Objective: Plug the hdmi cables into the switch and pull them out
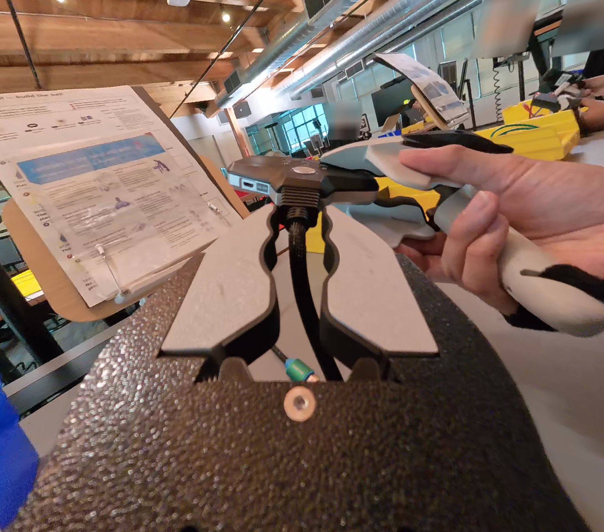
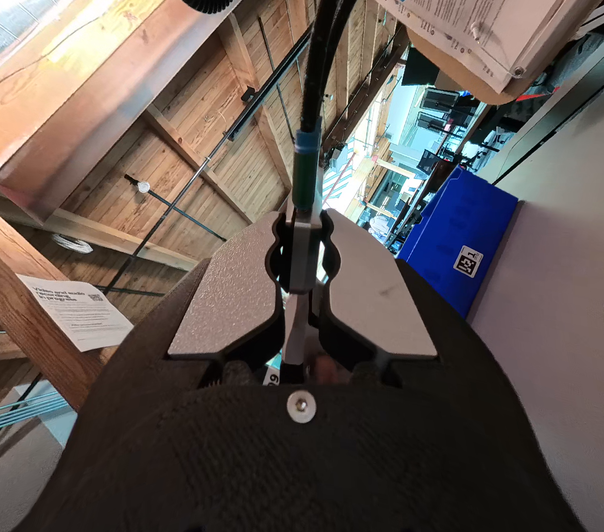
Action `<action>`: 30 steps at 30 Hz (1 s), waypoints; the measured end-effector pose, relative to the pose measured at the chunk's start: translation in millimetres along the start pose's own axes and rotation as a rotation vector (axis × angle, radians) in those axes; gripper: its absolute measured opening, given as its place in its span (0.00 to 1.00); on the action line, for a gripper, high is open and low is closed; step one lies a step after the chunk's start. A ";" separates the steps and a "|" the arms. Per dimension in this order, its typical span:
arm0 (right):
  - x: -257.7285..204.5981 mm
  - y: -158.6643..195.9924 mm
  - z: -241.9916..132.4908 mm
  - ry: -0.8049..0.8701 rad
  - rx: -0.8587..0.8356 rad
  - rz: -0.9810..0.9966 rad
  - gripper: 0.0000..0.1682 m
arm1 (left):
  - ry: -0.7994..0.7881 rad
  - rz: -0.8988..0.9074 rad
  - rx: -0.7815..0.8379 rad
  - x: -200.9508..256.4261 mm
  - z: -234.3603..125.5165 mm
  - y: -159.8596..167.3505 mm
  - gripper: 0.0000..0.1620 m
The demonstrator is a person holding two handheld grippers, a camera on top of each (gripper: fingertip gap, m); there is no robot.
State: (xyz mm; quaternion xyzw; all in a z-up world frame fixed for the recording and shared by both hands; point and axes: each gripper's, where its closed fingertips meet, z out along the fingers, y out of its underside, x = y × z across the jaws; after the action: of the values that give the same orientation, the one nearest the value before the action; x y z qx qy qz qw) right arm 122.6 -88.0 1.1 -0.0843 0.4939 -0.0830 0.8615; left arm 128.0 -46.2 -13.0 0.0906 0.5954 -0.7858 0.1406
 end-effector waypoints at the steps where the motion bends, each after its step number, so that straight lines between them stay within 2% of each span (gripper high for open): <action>1: 0.2 1.1 0.0 0.002 0.004 -0.005 0.12 | 0.005 -0.007 0.004 -0.9 -0.4 0.0 0.14; 13: 11.3 11.3 -1.0 0.037 -0.062 -0.024 0.12 | 0.113 0.032 -0.035 -8.1 -5.6 11.8 0.14; 17: 12.1 13.6 -0.2 0.042 -0.083 -0.055 0.13 | 0.184 -0.083 -0.067 -11.5 -5.3 15.3 0.14; 20: 10.2 17.7 2.3 0.027 -0.111 -0.165 0.14 | 0.232 -0.186 -0.054 -16.4 -6.3 15.5 0.13; 24: -0.7 30.1 4.7 -0.079 -0.261 -0.251 0.20 | 0.256 -0.301 -0.024 -29.6 -13.2 12.0 0.14; 27: 2.2 33.5 1.1 -0.029 -0.380 -0.369 0.28 | 0.233 -0.373 -0.022 -47.3 -21.6 15.5 0.14; 30: -6.9 61.5 -24.9 -0.020 -0.774 -0.593 0.34 | 0.236 -0.460 -0.027 -60.4 -30.6 17.9 0.13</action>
State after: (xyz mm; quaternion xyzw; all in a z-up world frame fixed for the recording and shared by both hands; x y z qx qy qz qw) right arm 101.4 -28.2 -19.5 -0.5364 0.4348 -0.1343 0.7108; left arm 190.1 -14.5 -19.0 0.0419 0.6232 -0.7729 -0.1113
